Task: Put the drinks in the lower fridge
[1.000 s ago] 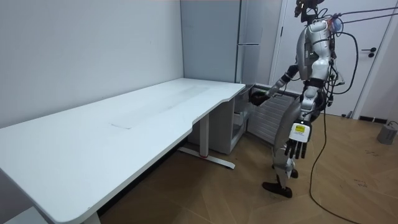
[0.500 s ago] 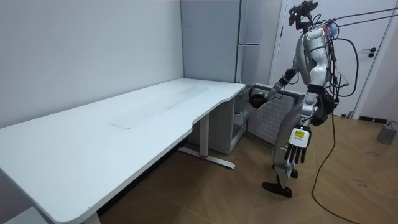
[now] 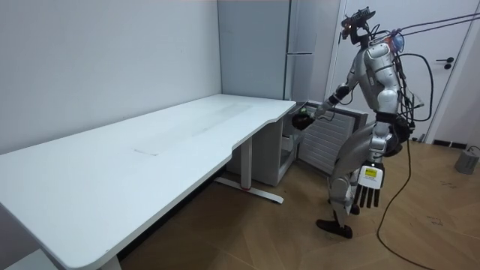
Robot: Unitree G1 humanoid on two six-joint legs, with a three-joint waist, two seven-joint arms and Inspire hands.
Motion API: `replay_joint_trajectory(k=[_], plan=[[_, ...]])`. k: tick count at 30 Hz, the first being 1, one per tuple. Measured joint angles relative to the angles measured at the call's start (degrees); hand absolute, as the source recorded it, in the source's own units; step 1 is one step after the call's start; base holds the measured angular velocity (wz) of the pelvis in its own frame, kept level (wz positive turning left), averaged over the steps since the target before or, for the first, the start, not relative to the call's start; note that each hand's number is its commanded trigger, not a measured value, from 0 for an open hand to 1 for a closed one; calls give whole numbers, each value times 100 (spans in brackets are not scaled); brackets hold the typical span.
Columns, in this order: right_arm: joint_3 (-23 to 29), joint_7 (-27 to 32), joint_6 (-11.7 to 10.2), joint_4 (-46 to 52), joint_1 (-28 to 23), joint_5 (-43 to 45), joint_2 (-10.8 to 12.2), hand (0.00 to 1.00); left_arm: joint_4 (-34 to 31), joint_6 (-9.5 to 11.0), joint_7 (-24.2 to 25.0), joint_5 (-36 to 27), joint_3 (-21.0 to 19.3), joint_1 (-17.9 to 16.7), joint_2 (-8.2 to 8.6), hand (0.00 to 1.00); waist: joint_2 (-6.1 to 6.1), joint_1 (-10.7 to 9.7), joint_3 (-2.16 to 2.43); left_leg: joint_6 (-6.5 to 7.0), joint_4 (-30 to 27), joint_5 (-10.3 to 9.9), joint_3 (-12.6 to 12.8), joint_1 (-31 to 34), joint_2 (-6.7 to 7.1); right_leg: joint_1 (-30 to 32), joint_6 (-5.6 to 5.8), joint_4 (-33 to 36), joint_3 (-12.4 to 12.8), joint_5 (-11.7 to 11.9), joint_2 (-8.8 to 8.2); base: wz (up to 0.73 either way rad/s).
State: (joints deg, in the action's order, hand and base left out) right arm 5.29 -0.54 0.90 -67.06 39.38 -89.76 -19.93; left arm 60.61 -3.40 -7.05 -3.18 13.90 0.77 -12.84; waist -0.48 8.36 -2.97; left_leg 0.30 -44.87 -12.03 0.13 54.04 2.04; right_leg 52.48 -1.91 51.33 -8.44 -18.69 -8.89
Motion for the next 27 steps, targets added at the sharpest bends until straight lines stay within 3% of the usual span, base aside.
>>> replay_joint_trajectory(k=[3, 10, 11, 27], plan=[[-97, 69, -5, 95, 10, 18, -87, 100, -8, -4, -20, -137, 70, -4, -6, 0, 2, 12, 1, 17, -12, -12, -5, 1, 60, 13, 65, 59, 62, -52, -16, 9], [-120, 561, -30, 661, 224, 44, -95, 100, -278, 25, -25, -121, 83, -68, -114, 0, -4, 1, 4, 37, -21, -21, 63, 34, 81, 67, 46, 129, 28, -86, -114, 2], [-125, 631, -29, 659, 224, 48, -95, 0, -309, 51, -26, -127, 86, -72, -133, 0, -4, 3, 4, 43, -42, -24, 72, 34, 81, 61, 45, 146, 22, -100, -123, 0], [-187, 743, -67, 659, 207, 40, -97, 0, -594, -15, -131, -123, 211, -198, -166, 0, 9, 12, 10, 65, -77, -39, 124, 15, 76, 64, 30, 223, 14, -141, -171, 0]])
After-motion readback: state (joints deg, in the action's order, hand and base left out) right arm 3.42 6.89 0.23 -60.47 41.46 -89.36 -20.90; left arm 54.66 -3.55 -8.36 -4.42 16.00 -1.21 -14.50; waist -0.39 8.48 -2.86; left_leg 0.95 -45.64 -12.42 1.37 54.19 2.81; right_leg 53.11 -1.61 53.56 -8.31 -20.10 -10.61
